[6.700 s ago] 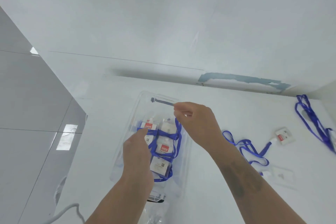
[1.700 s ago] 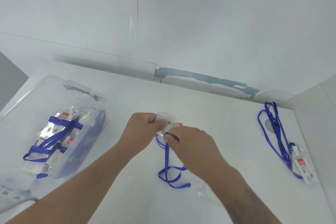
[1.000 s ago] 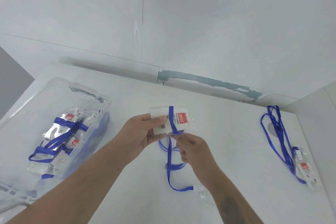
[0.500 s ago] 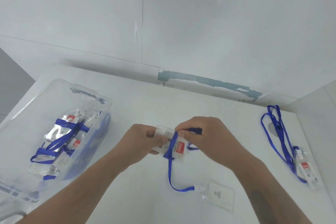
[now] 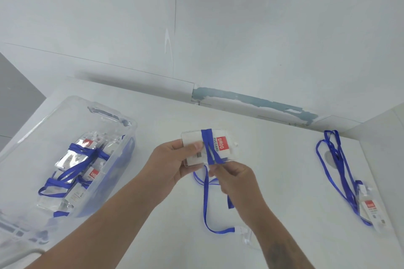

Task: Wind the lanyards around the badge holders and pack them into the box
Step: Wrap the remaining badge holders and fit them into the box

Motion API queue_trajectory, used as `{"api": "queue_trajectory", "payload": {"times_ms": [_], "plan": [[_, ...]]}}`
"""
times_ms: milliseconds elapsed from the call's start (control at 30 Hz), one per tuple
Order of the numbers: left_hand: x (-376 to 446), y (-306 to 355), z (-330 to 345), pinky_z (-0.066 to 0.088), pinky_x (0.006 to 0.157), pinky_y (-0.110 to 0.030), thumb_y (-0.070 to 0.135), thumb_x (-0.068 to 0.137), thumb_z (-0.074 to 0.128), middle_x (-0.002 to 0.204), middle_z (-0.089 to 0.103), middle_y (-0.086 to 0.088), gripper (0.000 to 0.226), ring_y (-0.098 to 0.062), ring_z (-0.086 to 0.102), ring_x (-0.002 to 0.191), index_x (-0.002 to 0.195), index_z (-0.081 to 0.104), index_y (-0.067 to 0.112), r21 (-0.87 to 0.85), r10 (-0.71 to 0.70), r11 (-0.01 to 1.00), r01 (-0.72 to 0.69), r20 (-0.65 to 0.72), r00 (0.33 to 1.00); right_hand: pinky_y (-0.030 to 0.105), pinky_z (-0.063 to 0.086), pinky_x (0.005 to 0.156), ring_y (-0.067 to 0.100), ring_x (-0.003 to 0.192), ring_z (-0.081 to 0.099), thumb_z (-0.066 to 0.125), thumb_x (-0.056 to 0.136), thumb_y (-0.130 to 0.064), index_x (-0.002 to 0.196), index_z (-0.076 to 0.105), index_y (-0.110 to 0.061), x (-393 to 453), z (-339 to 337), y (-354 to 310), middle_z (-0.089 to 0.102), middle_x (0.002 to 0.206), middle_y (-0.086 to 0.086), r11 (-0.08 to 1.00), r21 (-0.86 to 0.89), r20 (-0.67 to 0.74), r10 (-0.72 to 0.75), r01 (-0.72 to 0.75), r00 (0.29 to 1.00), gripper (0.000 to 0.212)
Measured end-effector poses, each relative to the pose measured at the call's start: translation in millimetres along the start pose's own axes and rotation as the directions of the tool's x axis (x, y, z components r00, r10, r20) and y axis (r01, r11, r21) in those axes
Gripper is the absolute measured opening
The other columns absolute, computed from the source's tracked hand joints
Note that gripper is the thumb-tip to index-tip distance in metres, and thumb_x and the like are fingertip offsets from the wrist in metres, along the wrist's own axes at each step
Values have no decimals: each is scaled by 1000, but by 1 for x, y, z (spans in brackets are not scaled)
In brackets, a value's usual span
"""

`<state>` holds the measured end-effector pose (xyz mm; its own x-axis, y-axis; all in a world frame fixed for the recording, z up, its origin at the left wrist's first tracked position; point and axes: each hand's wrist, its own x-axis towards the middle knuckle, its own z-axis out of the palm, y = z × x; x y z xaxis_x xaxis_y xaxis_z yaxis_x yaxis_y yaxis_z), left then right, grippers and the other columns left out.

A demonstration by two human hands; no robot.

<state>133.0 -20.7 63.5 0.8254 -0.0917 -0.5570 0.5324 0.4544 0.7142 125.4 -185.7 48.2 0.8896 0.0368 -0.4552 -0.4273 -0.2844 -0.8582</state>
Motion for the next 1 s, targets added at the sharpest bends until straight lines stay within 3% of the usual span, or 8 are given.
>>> {"api": "queue_trajectory", "payload": {"times_ms": [100,200,333,467,667,800,900,1000], "plan": [[5,-7,-4,60,72,-27,11,93,64,92,78,-5,11,-15,75,81,96,75,12,80,51,996,-40,-152,987,13,44,60,5,65,57,63,93,-22,89,75,-24,-9,8,5,68,73,-9,957,-220,86,-175,190,981,14],[11,-9,-11,60,76,-30,11,91,67,87,77,-6,12,-23,72,86,82,73,16,327,143,944,-47,-277,950,16,46,73,7,83,60,60,95,-28,102,74,-32,-13,3,5,67,85,-12,785,-500,169,-325,365,930,16],[10,-7,-18,62,71,-28,7,89,66,86,76,-10,20,-29,72,87,77,75,19,551,153,833,-43,-156,976,19,46,79,4,90,59,60,92,-29,99,73,-36,-9,-11,-20,69,94,-16,625,-633,283,-362,457,888,17],[5,-3,-19,62,71,-27,8,89,68,81,78,1,20,-17,74,81,80,75,24,629,61,777,-21,-43,997,12,43,66,1,74,60,70,83,-24,83,75,-35,1,-27,-46,67,77,-22,658,-615,287,-325,433,901,12],[-6,3,-27,60,78,-30,13,91,67,97,78,-1,13,-17,74,89,98,76,19,597,-130,802,-3,180,975,13,50,60,0,66,67,82,77,-17,79,77,-18,18,-41,-61,74,71,-10,870,-381,269,-220,314,938,6],[-11,4,-32,58,86,-37,16,86,71,114,71,-20,22,-29,68,99,105,75,6,383,-223,920,78,351,909,21,52,59,11,62,65,78,77,-5,71,76,-11,24,-38,-45,73,71,4,995,28,341,-104,100,934,9],[-11,-3,-28,53,97,-44,22,78,75,116,70,-22,33,-31,66,103,107,75,5,206,-181,972,117,332,926,24,51,51,13,52,62,81,65,-8,56,72,-16,20,-24,-28,64,58,1,943,311,413,-20,-120,911,15],[-12,-9,-16,61,77,-33,16,82,68,102,75,-15,18,-22,72,87,94,80,9,53,-138,990,130,206,969,23,55,48,14,49,66,66,64,1,48,73,-13,9,-10,-20,68,57,3,788,555,400,28,-266,916,23]]}}
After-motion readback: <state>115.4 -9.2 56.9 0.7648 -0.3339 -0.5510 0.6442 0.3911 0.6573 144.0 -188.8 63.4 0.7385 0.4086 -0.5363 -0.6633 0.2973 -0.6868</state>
